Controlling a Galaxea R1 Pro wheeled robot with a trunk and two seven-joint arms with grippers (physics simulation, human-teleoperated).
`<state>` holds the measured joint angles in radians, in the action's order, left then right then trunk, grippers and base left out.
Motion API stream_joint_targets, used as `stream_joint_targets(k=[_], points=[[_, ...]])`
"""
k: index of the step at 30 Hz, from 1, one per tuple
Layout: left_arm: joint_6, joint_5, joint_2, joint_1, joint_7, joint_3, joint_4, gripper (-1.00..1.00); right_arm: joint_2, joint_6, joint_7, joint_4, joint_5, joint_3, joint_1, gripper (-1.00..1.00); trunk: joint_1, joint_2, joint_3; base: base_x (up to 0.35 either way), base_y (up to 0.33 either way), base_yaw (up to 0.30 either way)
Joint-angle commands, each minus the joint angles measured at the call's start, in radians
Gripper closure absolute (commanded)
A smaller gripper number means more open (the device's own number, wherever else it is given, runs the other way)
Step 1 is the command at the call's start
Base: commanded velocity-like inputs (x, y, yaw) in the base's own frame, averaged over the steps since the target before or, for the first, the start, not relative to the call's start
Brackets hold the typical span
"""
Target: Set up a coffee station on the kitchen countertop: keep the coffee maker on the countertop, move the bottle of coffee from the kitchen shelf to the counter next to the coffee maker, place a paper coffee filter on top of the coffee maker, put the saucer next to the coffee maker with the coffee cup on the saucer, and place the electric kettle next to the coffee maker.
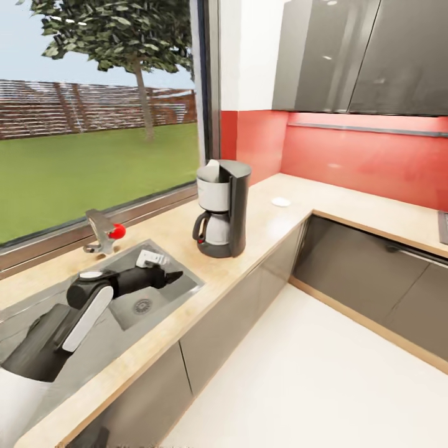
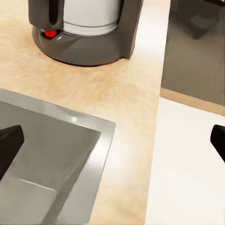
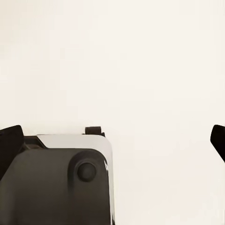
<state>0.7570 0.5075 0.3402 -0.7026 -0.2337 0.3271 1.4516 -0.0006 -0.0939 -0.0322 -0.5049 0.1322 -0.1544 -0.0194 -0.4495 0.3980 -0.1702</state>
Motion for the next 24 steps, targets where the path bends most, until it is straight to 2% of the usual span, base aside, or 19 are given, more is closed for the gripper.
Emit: stream_joint_targets(k=[1,5,10,16,24], points=[[-0.032,-0.008,0.001,-0.001,-0.002,0.014,0.000,-1.00,0.001,-0.003,-0.002,0.001,0.010,-0.004,-0.001,-1.00,-0.001,0.002,-0.002,0.000,0.000,0.265],[-0.108,-0.031,0.002,0.006,-0.002,0.058,-0.001,-1.00,0.001,-0.003,-0.002,0.002,0.010,-0.004,-0.001,-1.00,-0.001,0.002,-0.002,-0.049,-0.032,0.273],[-0.127,-0.042,0.001,0.021,-0.001,0.089,-0.002,-1.00,0.001,-0.003,-0.002,0.004,0.010,-0.004,-0.001,-1.00,-0.001,0.002,-0.002,-0.194,-0.140,0.278],[-0.136,-0.044,0.000,0.024,-0.001,0.095,-0.002,-1.00,0.001,-0.003,-0.002,0.005,0.010,-0.004,-0.001,-1.00,-0.001,0.002,-0.002,-0.236,-0.187,0.270],[-0.140,-0.045,0.000,0.025,-0.001,0.093,-0.001,-1.00,0.001,-0.003,-0.002,0.002,0.010,-0.004,-0.001,-1.00,-0.001,0.002,-0.002,-0.265,-0.186,0.054]])
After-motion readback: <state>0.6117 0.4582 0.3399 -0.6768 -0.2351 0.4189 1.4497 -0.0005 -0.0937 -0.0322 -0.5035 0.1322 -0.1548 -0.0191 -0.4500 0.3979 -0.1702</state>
